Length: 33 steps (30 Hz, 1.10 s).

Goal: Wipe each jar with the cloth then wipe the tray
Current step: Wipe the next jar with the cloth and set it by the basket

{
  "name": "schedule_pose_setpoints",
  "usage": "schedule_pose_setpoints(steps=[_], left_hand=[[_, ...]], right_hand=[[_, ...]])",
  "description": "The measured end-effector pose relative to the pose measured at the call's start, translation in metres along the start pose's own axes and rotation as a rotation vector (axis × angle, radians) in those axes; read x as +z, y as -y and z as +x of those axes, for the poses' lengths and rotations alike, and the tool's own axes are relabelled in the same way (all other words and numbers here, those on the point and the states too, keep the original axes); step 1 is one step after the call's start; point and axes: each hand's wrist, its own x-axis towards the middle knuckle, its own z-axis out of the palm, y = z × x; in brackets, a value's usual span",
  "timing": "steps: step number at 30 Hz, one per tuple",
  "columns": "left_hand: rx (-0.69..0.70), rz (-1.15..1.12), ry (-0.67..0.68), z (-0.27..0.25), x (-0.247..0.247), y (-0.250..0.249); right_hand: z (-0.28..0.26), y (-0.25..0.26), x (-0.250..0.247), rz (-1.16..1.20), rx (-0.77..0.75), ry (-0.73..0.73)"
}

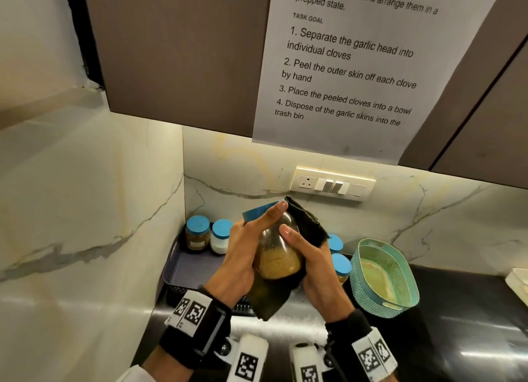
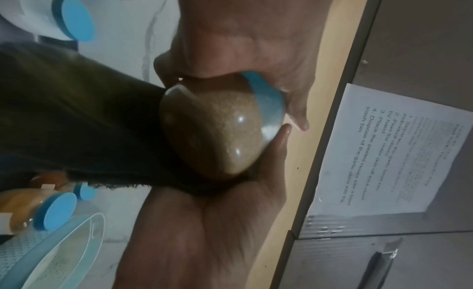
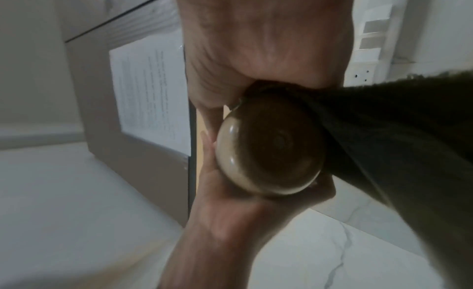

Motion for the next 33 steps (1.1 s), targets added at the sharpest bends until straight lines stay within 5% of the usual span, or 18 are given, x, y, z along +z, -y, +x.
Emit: schedule_pose_setpoints(steps=[7,13,19,23,33], left_hand=[[0.094,-0.037,0.002,0.003,-0.005,-0.004],[0.280,0.112,0.043,0.000,-0.001,0.003],[0.314,0.080,-0.041,0.007,-0.010,0.003],[0.339,0.109,-0.040,0.001,-0.002,0.011],[0.342,0.109,-0.047,-0.003,0.004,0.016]], right_hand=[[-0.024,-0.007,0.026,-0.097,-0.224,-0.144],[0.002,0.012,0.018,-0.012,0.011,-0.170],[-0.020,0.008,0.025,-0.114,-0.131,-0.142],[0.000,0.014,0.020,-0.109,-0.013,-0.143],[-0.004,0.007,0.013,-0.125,-0.047,-0.153]])
